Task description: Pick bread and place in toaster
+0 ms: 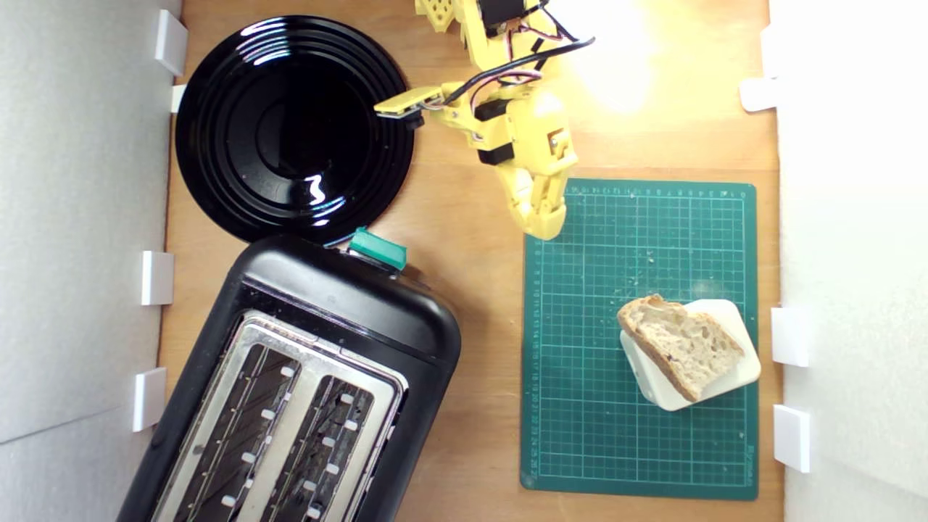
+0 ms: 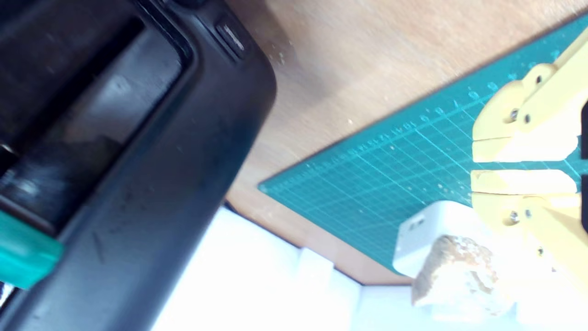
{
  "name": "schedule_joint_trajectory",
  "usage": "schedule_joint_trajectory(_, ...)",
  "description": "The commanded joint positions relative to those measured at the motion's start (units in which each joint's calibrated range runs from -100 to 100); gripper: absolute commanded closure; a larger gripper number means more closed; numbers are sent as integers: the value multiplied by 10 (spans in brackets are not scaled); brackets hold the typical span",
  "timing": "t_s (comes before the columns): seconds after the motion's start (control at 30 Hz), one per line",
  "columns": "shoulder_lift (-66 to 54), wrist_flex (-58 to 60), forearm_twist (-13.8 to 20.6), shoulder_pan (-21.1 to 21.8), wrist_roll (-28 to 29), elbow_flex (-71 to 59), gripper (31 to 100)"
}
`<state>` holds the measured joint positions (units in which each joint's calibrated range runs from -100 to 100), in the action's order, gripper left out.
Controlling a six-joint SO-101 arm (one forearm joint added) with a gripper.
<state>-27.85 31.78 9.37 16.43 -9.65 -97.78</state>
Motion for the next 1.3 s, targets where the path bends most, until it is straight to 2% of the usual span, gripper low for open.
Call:
schedule_joint_trajectory(0.0, 52, 70, 59, -1, 18, 6, 826)
schedule_joint_trajectory(0.07, 77, 93, 76, -10, 19, 7, 826)
schedule_joint_trajectory(0.1, 106, 128, 107, -31, 20, 13, 826)
schedule_joint_trajectory(0.17, 135, 167, 142, -59, 19, 14, 826)
schedule_joint_trajectory(0.27, 163, 190, 166, -80, 19, 30, 821)
schedule_joint_trajectory(0.5, 250, 188, 157, -79, 22, 132, 818)
schedule_joint_trajectory(0.77, 298, 190, 160, -75, 22, 175, 807)
schedule_joint_trajectory(1.03, 295, 196, 160, -63, 58, 176, 609)
schedule_joint_trajectory(1.27, 294, 197, 161, -39, 62, 176, 527)
